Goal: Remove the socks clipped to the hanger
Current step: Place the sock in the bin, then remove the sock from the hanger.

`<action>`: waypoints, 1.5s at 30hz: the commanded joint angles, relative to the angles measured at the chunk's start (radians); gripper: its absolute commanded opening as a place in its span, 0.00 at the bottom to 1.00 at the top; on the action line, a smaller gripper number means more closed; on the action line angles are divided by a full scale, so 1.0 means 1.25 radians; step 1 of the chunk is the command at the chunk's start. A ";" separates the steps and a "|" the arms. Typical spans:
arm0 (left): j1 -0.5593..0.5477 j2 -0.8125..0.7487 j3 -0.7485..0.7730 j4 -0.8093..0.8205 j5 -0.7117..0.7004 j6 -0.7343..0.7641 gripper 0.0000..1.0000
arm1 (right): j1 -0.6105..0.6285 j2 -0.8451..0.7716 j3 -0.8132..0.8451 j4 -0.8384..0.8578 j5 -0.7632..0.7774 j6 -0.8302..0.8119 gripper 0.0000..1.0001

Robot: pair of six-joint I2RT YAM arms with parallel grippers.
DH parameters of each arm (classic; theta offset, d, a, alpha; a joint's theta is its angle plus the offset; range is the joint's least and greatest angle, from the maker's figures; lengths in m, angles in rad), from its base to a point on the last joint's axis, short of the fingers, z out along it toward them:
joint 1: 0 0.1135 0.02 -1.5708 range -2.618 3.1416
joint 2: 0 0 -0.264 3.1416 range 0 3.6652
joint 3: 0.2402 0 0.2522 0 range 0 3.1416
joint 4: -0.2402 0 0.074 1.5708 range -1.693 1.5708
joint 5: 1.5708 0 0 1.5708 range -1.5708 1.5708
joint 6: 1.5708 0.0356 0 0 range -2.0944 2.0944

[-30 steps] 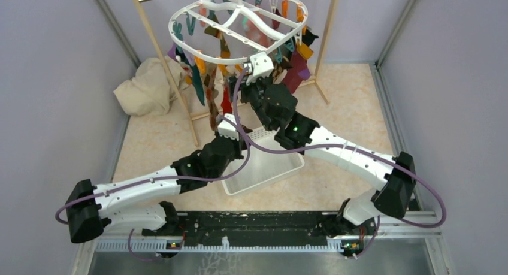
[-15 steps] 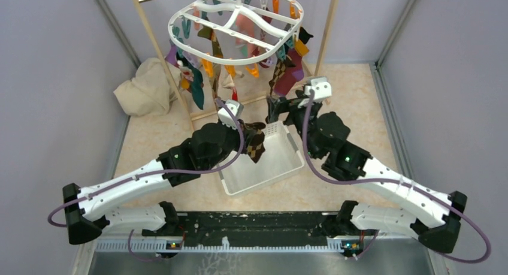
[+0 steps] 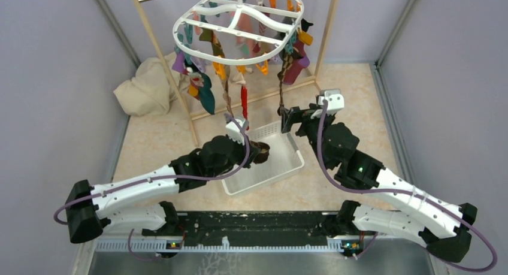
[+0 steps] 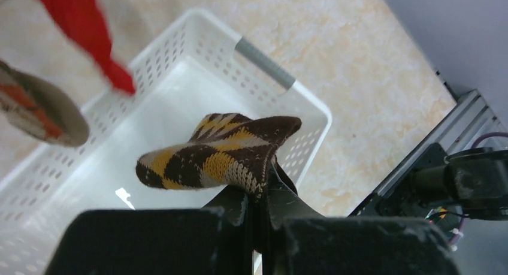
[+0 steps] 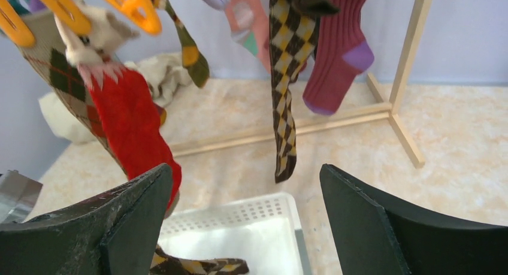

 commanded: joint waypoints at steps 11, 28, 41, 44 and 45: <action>-0.003 0.010 -0.172 0.045 -0.104 -0.153 0.38 | 0.001 -0.012 -0.045 -0.047 -0.014 0.061 0.94; -0.013 -0.035 -0.111 -0.105 -0.084 -0.153 0.99 | -0.010 0.023 -0.053 0.004 -0.059 0.016 0.97; -0.016 -0.171 -0.147 -0.062 -0.016 -0.109 0.99 | -0.203 0.162 -0.036 0.158 -0.266 -0.035 0.96; -0.016 -0.184 -0.148 -0.060 -0.006 -0.105 0.99 | -0.243 0.217 -0.024 0.191 -0.318 -0.034 0.95; -0.016 -0.190 -0.150 -0.060 -0.006 -0.105 0.99 | -0.254 0.233 -0.019 0.200 -0.335 -0.030 0.94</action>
